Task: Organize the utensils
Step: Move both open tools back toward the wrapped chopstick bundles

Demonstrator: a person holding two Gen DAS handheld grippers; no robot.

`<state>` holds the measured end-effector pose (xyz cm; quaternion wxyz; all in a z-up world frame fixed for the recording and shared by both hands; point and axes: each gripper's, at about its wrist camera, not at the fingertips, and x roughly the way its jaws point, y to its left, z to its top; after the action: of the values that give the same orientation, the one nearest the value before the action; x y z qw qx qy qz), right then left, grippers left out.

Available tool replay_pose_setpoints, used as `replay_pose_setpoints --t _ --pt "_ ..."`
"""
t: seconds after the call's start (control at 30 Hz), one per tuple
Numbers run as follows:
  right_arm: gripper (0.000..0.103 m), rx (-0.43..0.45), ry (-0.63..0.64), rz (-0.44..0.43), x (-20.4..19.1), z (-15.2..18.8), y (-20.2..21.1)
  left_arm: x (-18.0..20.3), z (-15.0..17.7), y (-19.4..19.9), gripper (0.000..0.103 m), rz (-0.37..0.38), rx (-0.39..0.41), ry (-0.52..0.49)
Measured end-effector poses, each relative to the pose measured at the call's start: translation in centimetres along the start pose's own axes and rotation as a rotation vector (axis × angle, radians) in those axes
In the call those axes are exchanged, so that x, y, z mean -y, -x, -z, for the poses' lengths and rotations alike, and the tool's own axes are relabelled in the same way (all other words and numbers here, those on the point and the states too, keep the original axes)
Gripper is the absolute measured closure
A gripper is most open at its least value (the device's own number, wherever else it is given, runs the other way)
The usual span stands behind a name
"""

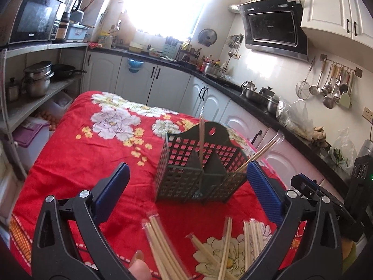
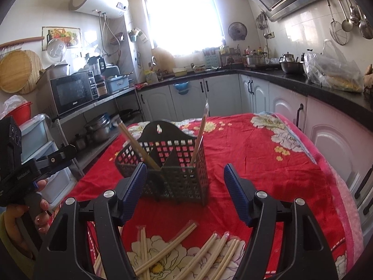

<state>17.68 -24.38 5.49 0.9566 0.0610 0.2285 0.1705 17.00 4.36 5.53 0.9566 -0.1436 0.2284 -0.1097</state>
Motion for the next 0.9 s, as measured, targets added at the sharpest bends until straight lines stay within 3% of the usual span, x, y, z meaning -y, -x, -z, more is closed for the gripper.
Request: replay_pose_setpoints --t 0.9 --pt "0.037 -0.171 0.01 -0.037 -1.9 4.7 -2.1 -3.2 4.6 -0.7 0.011 -0.079 -0.127 0.043"
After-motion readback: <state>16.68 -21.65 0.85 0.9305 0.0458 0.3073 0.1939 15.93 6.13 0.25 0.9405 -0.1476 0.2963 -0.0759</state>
